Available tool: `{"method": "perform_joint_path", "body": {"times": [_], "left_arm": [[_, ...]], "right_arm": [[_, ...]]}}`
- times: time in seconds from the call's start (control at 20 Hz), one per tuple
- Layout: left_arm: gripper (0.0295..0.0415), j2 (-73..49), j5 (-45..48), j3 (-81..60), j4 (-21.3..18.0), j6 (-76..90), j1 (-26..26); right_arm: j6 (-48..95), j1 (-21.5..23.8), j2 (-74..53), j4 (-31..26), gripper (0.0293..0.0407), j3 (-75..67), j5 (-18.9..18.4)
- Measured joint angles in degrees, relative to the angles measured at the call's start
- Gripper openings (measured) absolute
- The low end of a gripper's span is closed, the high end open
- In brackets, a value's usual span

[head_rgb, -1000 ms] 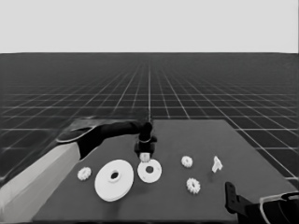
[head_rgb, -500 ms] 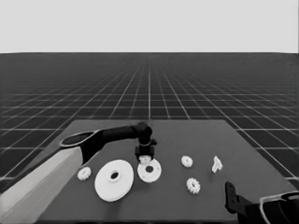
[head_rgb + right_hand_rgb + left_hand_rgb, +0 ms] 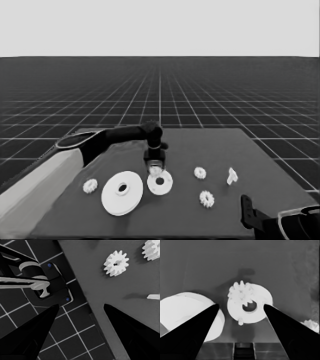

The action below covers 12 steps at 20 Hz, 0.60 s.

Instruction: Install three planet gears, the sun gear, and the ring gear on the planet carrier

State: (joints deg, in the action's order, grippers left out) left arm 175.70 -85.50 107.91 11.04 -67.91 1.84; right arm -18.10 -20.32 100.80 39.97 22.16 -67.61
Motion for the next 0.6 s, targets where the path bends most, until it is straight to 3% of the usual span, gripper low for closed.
{"method": "perform_joint_path", "body": {"times": [0.4, 0.45, 0.5, 0.6], "left_arm": [[0.0385, -0.3, -1.1, -1.2, -2.8, -0.7, -3.0], [0.0385, -16.2, -1.7, -27.6, -1.8, -7.1, -2.6], [0.0385, -33.6, -1.2, -39.4, -1.7, -3.4, -2.1], [0.0385, -47.8, 1.0, -38.7, -2.2, 9.2, -1.8]], "right_arm": [[0.0, 0.0, 0.0, 0.0, 0.0385, 0.0, 0.0], [0.0, 0.0, 0.0, 0.0, 0.0385, 0.0, 0.0], [0.0, 0.0, 0.0, 0.0, 0.0385, 0.0, 0.0], [0.0, 0.0, 0.0, 0.0, 0.0385, 0.0, 0.0]]}}
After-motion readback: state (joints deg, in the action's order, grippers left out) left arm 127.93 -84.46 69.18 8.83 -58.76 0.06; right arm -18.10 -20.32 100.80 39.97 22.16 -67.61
